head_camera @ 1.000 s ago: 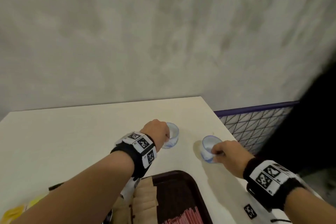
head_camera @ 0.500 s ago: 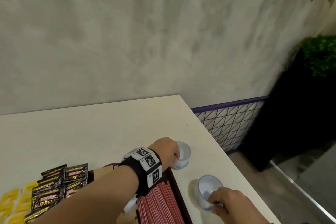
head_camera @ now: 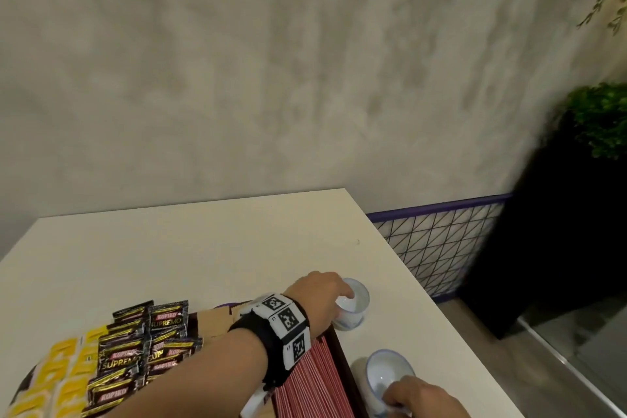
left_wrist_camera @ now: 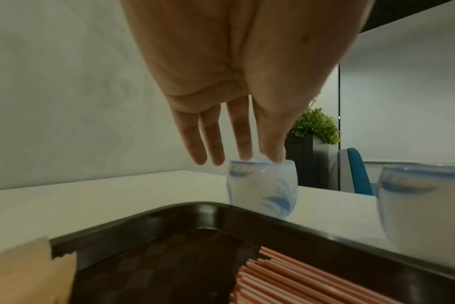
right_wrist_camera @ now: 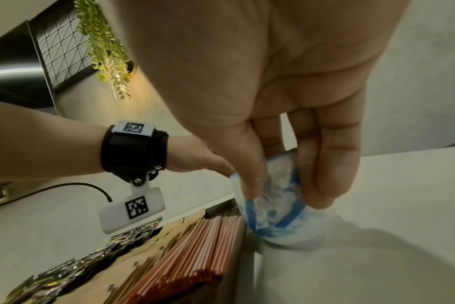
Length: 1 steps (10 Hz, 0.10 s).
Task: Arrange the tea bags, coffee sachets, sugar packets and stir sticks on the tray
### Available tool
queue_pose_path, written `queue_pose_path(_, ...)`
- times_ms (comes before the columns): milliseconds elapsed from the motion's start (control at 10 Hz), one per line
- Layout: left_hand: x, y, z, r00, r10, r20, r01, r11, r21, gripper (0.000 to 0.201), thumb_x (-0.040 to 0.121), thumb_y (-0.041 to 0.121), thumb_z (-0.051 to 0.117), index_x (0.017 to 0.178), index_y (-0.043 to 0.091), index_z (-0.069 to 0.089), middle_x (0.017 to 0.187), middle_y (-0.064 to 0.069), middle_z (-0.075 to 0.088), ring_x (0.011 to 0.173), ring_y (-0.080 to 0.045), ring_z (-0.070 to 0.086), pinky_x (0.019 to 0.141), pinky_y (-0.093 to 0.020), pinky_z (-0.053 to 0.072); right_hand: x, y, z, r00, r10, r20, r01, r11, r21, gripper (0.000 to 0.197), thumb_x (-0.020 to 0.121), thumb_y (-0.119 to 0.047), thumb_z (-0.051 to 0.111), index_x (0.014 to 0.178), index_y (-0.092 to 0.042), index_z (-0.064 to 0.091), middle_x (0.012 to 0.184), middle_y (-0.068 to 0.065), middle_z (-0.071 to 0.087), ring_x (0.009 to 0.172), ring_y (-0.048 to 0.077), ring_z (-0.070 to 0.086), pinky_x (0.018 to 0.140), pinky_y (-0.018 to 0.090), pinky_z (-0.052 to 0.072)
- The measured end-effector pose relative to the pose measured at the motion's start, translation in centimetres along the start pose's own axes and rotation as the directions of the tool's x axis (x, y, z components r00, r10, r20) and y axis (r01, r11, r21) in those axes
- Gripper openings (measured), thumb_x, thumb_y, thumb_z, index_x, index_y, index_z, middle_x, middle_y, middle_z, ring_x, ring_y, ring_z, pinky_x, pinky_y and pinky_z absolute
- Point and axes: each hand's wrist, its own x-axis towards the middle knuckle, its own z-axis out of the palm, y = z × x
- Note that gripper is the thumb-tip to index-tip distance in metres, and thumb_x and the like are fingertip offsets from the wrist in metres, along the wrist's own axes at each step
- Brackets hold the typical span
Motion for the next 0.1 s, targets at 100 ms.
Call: queue_pose_path(100,-3.08,-0.23,-1.09,0.979,-0.010,-0.205,-0.025,0.986,-0.167,0.040,0.092,0.025,0.054,0.131,0.028,0.050,0.134,0.008,0.048,0.122,-0.015,0.045,0.104,-0.034,0.036,-0.20,-0.98,2.28,0.953,-0.234,-0.192,0.208,0.967,-0.148,0.064,0.061,0.037,0.045,0.037,-0.020,0.062,0.075,0.016,0.058,0.074,0.023,0.065,0.065,-0.011,0.023)
